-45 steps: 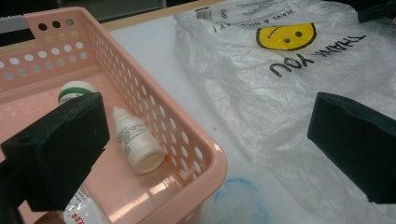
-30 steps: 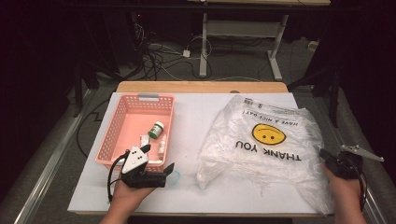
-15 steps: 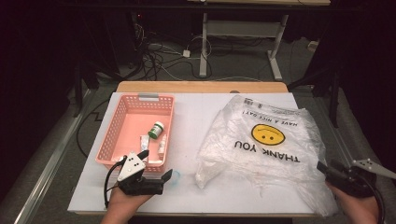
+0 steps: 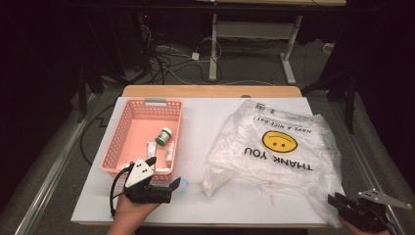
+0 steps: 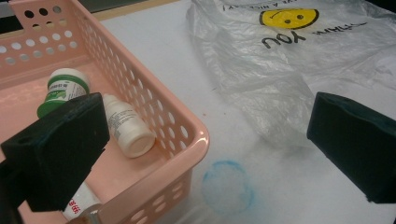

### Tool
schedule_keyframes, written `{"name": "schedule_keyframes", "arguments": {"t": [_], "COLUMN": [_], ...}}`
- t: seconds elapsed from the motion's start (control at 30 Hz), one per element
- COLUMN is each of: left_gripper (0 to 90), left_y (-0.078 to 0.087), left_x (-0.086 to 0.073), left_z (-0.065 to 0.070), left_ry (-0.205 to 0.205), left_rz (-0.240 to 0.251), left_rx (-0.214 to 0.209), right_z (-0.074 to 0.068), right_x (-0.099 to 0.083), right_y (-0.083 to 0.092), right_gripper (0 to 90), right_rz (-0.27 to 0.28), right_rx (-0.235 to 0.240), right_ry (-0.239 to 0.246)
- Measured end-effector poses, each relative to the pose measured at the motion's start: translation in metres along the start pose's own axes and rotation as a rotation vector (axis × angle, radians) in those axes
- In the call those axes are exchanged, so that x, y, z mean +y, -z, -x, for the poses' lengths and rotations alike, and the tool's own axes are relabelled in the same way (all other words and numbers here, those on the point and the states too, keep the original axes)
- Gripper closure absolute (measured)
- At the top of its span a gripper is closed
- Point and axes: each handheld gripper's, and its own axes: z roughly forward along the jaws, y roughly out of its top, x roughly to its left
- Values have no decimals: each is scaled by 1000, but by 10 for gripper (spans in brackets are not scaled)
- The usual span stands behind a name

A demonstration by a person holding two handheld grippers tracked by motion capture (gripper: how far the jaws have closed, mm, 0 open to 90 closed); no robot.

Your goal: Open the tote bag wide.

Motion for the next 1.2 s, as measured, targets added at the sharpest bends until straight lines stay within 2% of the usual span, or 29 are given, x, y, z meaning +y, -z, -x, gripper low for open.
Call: {"name": "schedule_keyframes", "arguments": {"t": [0.03,0.1,0.13,0.27,0.3,0.33,0.37,0.4,0.43,0.53,0.7,0.77,0.83,0.9,0.93,0.97,1.0,1.1,1.2], "left_gripper": [0,0,0,0,0,0,0,0,0,0,0,0,0,0,0,0,0,0,0], "left_y": [-1,-1,-2,0,0,0,0,0,0,1,2,2,2,2,3,4,5,7,6], "left_x": [0,-1,-1,-1,-1,-1,-1,-1,-1,0,1,1,1,2,2,2,3,3,2], "left_z": [0,-1,-1,-2,-3,-3,-3,-4,-4,-5,-7,-8,-9,-9,-10,-10,-10,-11,-12], "left_ry": [-1,-2,0,1,4,4,5,7,8,3,0,5,27,33,33,36,35,39,43], "left_rz": [-1,-6,-5,7,13,13,12,9,9,21,27,27,9,5,0,5,7,5,1], "left_rx": [0,1,2,8,14,14,13,14,18,35,36,25,8,5,0,-2,-4,-2,-5], "right_z": [-1,-2,-5,-15,-25,-25,-35,-35,-45,-61,-87,-99,-110,-121,-121,-129,-132,-130,-124], "right_x": [1,1,1,5,9,9,11,11,14,16,20,21,22,22,22,21,21,22,25], "right_y": [0,0,0,1,2,2,1,1,-1,-4,-11,-16,-20,-23,-23,-25,-26,-24,-15], "right_gripper": [839,874,898,898,898,898,898,898,898,898,898,898,898,898,898,870,839,777,686], "right_rz": [-10,-16,-17,-7,3,3,11,11,14,8,6,-3,-10,-20,-20,-30,-30,-19,23], "right_rx": [9,13,30,51,63,63,81,81,100,121,161,184,204,234,234,252,258,267,281], "right_ry": [18,25,47,82,108,108,130,130,162,199,267,299,330,346,346,379,389,383,348]}}
